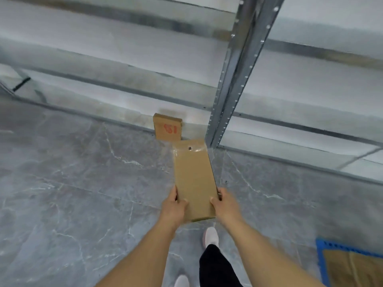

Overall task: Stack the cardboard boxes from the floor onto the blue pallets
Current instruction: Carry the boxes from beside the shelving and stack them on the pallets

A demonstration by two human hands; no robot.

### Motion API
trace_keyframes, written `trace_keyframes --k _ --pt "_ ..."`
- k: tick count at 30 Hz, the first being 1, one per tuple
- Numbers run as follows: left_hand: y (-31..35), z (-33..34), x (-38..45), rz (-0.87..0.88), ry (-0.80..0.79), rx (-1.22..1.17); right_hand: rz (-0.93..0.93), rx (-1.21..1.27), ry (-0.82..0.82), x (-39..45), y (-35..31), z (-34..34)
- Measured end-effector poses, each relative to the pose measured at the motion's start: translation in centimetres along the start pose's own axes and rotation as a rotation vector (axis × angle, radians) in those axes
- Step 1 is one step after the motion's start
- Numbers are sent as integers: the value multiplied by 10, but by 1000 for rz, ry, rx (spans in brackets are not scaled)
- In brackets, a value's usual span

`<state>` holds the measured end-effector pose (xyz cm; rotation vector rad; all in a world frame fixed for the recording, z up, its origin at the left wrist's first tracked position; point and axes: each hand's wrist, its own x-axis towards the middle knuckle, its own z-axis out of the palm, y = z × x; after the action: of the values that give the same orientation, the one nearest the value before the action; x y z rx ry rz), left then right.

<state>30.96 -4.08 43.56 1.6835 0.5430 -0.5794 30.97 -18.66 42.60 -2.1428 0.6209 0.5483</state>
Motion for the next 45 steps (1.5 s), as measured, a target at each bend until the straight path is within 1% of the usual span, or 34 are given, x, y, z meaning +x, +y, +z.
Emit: trace_keyframes --k 4,9,16,22,26,33,36,39,45 --pt "14 17 -50 100 -142 73 19 140 147 -62 17 -33" --pt "26 55 -93 199 -339 189 71 252 326 -125 51 -75" --pt "30 139 -148 317 -632 323 141 384 584 -191 123 -134" --pt "11 231 -213 407 -765 512 238 508 769 -254 212 -173" --pt "-20 301 -268 476 -863 650 313 613 890 -308 284 -197" --pt "-94 419 -379 491 -1083 725 493 711 1058 -412 421 -225" --pt "-129 462 -424 501 -1151 775 553 718 1102 -454 475 -233" --pt "-163 499 -465 459 -1192 805 582 765 1153 -493 523 -237" --pt "-207 550 -522 481 -1297 926 698 837 1209 -535 591 -235"
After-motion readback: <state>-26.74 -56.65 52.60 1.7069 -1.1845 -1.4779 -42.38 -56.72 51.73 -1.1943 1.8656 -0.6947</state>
